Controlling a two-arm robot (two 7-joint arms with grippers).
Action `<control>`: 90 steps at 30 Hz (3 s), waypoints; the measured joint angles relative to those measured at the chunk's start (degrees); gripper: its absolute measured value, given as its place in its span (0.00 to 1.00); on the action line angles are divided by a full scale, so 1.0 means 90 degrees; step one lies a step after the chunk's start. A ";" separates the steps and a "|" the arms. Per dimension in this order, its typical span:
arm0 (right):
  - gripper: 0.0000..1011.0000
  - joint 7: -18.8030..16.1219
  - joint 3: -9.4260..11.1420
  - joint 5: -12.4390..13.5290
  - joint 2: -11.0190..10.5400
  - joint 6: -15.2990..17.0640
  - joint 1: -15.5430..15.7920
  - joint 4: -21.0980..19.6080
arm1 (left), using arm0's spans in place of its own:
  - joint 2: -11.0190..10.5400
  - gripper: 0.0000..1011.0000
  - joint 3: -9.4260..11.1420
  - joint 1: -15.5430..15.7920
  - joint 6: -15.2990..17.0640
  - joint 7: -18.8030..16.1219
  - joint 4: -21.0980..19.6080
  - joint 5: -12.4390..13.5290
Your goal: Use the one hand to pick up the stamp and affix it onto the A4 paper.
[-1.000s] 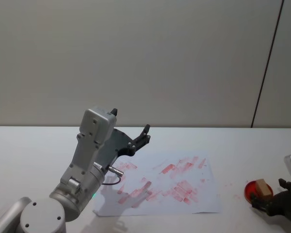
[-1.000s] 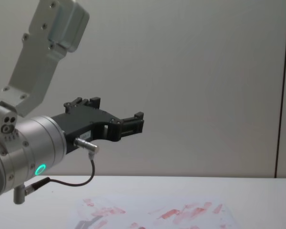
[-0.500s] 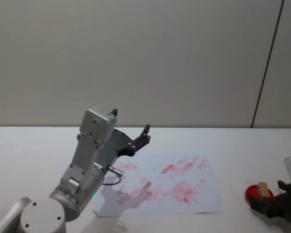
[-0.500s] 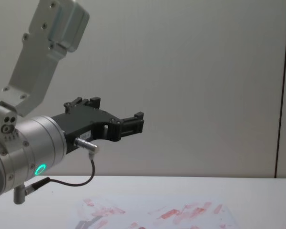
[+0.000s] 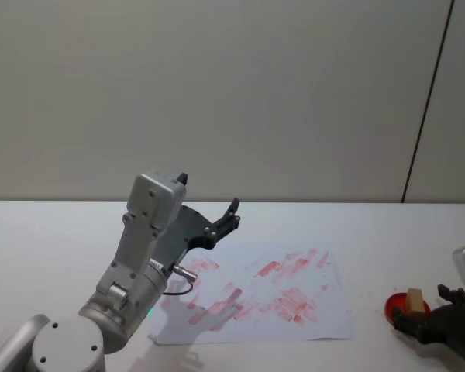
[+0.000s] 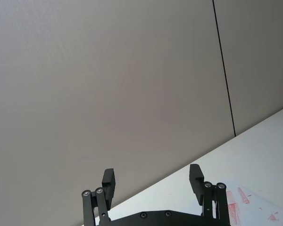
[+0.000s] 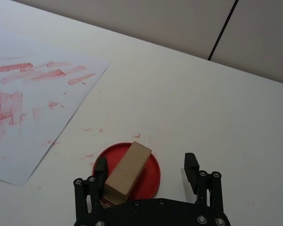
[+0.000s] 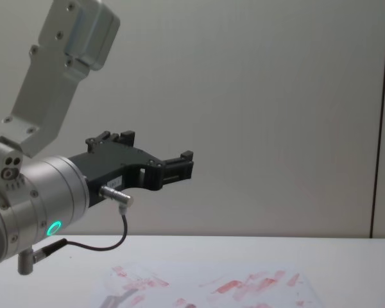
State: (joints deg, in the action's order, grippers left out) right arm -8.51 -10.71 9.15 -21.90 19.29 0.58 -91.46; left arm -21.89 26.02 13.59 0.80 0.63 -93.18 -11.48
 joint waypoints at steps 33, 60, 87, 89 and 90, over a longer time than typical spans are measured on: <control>0.99 0.0019 -0.0009 0.0134 0.0092 -0.0106 0.0074 -0.0065 | 0.0000 0.99 0.0000 0.0000 0.0000 0.0000 0.0000 0.0000; 0.22 0.0013 -0.0008 0.0133 0.0085 -0.0061 0.0108 -0.0089 | 0.0000 0.99 0.0000 0.0000 0.0000 0.0000 0.0000 0.0000; 0.22 -0.0167 -0.0093 0.0244 0.0374 -0.1009 -0.0233 0.0026 | 0.0000 0.99 0.0000 0.0000 0.0000 0.0000 0.0000 0.0000; 0.22 -0.0223 -0.0113 0.0266 0.0424 -0.1119 -0.0291 0.0039 | 0.0000 0.99 0.0000 0.0000 0.0000 0.0000 0.0000 0.0000; 0.22 -0.0250 -0.0122 0.0276 0.0445 -0.1161 -0.0316 0.0047 | 0.0000 0.99 0.0000 0.0000 0.0000 0.0000 0.0000 0.0000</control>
State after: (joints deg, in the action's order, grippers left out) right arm -10.76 -11.81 11.63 -17.89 8.84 -2.27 -91.04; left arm -21.90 26.03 13.59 0.80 0.63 -93.18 -11.48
